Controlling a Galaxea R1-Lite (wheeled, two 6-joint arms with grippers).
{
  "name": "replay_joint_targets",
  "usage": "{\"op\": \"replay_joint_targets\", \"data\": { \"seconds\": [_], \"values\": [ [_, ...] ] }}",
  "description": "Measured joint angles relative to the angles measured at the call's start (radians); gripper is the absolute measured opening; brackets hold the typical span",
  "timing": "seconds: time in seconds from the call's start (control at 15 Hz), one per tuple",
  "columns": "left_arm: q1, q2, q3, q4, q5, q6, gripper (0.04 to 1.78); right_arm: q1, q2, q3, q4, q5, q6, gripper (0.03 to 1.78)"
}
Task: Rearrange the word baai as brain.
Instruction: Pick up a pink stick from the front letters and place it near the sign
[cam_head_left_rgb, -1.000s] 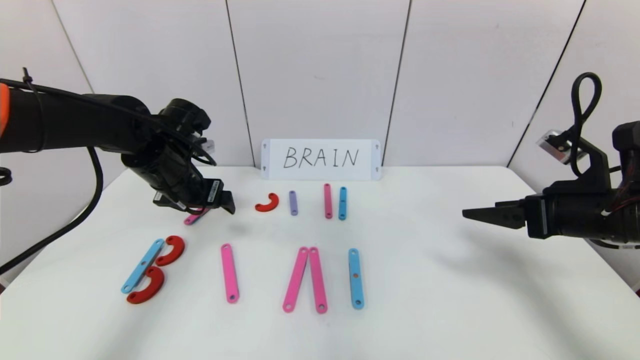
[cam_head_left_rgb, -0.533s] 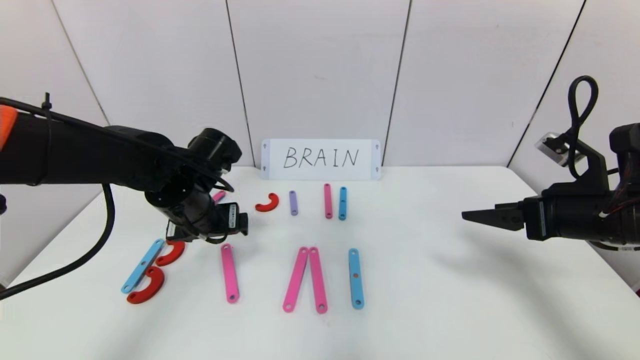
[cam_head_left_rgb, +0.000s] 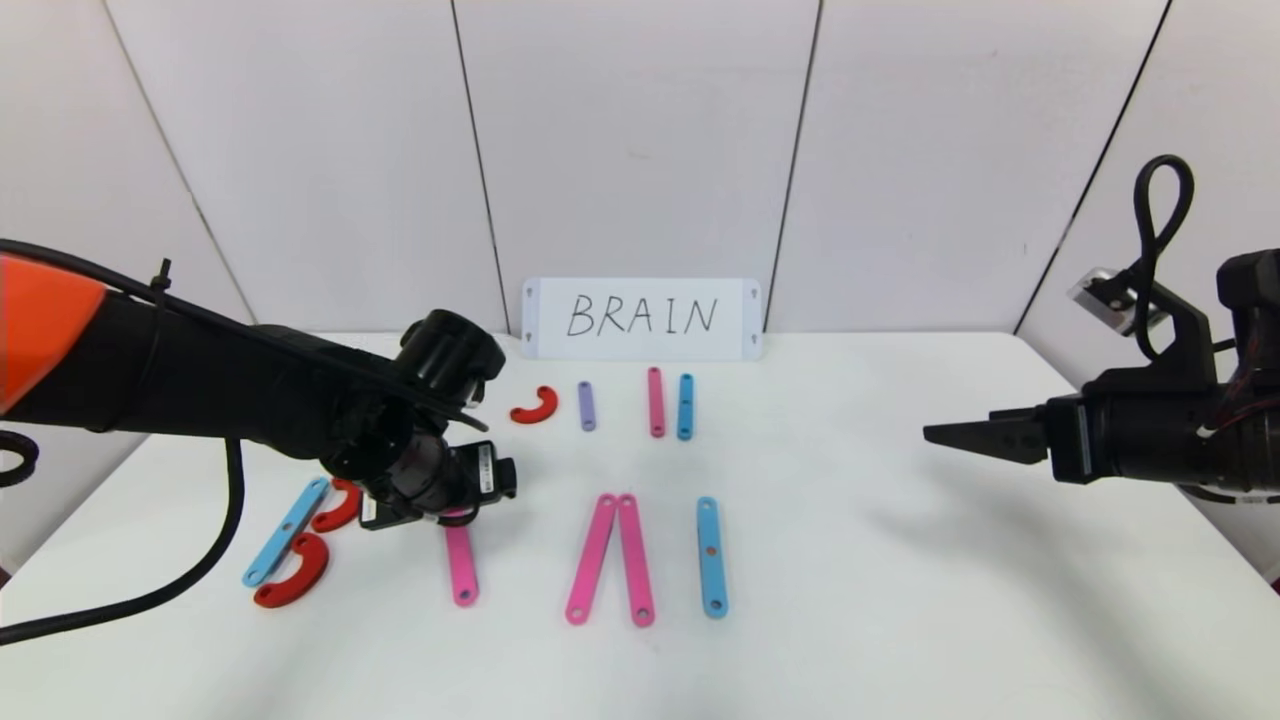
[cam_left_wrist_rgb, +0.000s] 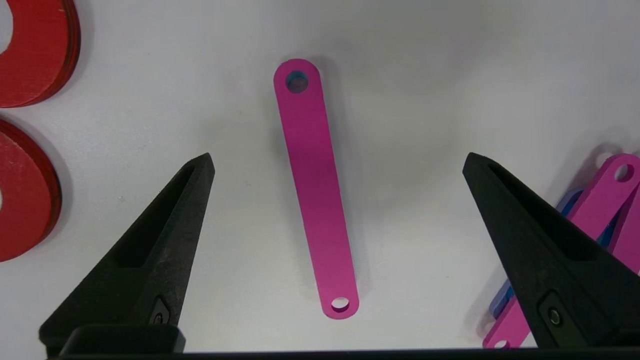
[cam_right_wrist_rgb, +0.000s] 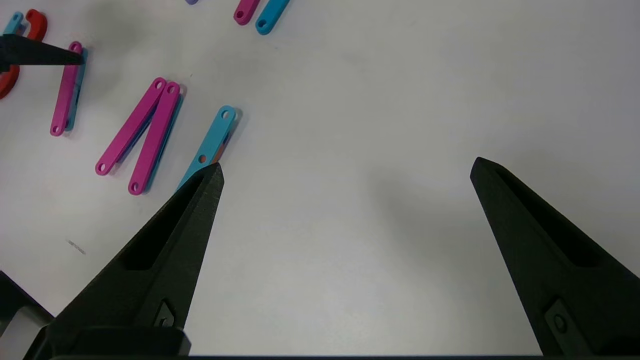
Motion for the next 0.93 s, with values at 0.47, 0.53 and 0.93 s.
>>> {"op": "replay_joint_targets", "data": {
  "seconds": [0.47,0.53,0.93],
  "values": [
    [-0.002,0.026,0.014,0.009,0.021,-0.005,1.74,-0.001,0.001,0.002,0.000,-0.001,0.000,1.73],
    [-0.002,0.030,0.017,0.009,0.018,-0.006,1.74,-0.001,0.002,0.002,0.000,-0.001,0.000,1.73],
    [-0.002,0.046,0.027,0.001,0.012,-0.026,1.55,0.000,0.002,0.003,0.000,-0.001,0.000,1.73]
  ]
}}
